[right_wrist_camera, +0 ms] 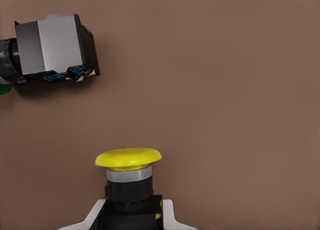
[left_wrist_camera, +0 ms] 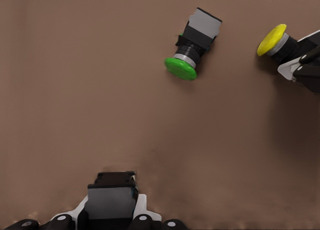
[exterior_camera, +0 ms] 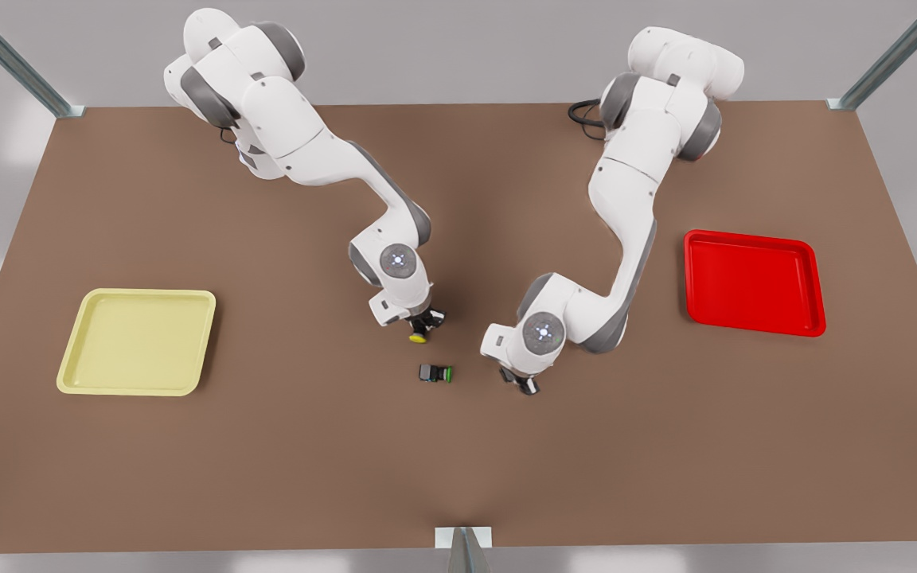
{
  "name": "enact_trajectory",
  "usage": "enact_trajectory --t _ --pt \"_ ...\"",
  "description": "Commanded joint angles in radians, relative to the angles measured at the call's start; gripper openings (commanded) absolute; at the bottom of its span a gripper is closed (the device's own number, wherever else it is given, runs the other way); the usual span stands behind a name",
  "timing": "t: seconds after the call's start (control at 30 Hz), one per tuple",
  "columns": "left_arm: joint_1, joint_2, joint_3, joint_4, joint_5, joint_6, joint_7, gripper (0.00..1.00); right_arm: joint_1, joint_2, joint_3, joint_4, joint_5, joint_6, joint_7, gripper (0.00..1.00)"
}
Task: Place the switches on the corresponding trays according to their colors
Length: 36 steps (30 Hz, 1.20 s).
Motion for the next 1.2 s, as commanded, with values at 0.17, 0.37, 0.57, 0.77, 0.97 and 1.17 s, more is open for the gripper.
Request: enact_trajectory --t 0.17,0.37,0.57,0.77,0.97,1.17 --pt "0.092 -0.343 0.225 -0.377 0.017 -0.283 -0.081 0.4 -0.063 -0.133 0.0 0.003 -0.006 -0.192 -0.187 0.42" --pt "0.094 -0.568 0.423 -0.72 0.148 -0.264 -0.044 0.4 -0.379 -0.231 -0.138 -0.016 0.008 -0.461 -0.999 0.42" --pt "0.164 -0.565 0.475 -0.828 0.186 -0.128 -0.004 0.42 -0.404 -0.32 -0.462 -0.24 -0.012 -0.367 -1.478 0.42" --pt "0.172 -0.55 0.473 -0.84 0.188 -0.102 0.017 1.0 -0.461 -0.18 -0.463 -0.215 -0.01 -0.263 -1.481 1.0" --pt "-0.085 -0.574 0.469 -0.325 0.099 -0.544 -0.292 1.0 -0.468 -0.233 -0.462 -0.179 0.0 -0.314 -1.594 1.0" --pt "0.264 -0.62 0.038 -0.062 0.013 -0.591 -0.699 1.0 -0.344 -0.243 -0.333 0.294 0.079 -0.812 -1.332 1.0"
